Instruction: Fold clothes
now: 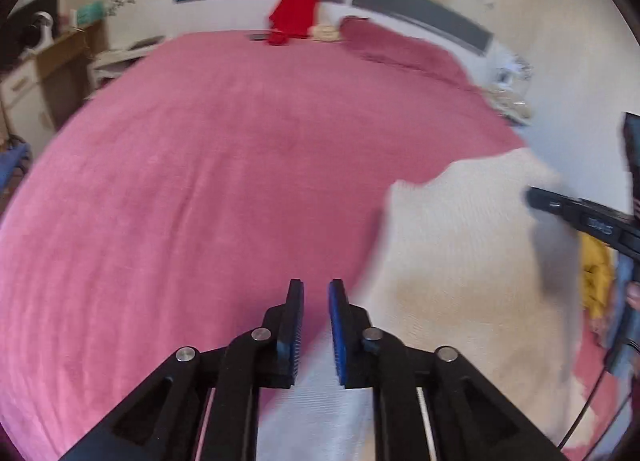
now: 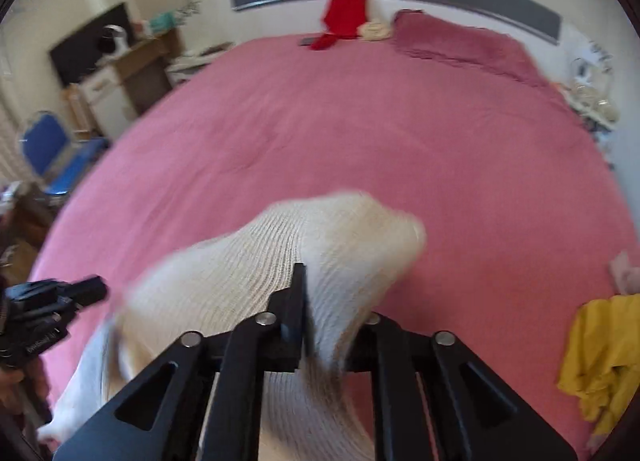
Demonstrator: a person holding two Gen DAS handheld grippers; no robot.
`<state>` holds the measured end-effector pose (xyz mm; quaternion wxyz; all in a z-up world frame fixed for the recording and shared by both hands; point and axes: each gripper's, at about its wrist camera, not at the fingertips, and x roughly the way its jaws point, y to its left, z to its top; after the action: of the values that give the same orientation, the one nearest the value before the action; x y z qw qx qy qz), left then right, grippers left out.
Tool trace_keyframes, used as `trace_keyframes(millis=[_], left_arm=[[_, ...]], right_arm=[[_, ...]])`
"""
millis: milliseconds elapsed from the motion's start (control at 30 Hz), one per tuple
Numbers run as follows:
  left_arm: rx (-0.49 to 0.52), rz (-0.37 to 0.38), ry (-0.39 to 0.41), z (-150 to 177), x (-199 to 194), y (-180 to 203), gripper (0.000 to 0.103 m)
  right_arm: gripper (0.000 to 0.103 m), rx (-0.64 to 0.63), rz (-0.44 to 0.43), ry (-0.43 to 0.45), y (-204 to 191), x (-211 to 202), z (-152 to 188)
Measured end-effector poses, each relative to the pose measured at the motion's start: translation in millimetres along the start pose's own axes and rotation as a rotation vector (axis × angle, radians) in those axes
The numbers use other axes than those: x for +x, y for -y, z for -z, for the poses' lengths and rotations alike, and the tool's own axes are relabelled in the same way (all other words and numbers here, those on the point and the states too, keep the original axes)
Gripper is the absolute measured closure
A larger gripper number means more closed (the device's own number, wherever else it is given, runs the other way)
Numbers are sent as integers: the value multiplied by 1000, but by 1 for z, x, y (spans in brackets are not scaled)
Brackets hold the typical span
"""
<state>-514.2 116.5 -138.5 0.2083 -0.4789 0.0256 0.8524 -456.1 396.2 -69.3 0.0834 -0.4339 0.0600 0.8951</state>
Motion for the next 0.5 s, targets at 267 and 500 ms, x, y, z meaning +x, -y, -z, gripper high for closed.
trace_keyframes(millis=[267,500], left_arm=[[-122,184,-43,51,-11,12,87],[-127,451,-101,188,-83,46,79]], right_arm=[[38,160,-12,-1,61,-23,33],[29,132,-316,-155,50,-125,186]])
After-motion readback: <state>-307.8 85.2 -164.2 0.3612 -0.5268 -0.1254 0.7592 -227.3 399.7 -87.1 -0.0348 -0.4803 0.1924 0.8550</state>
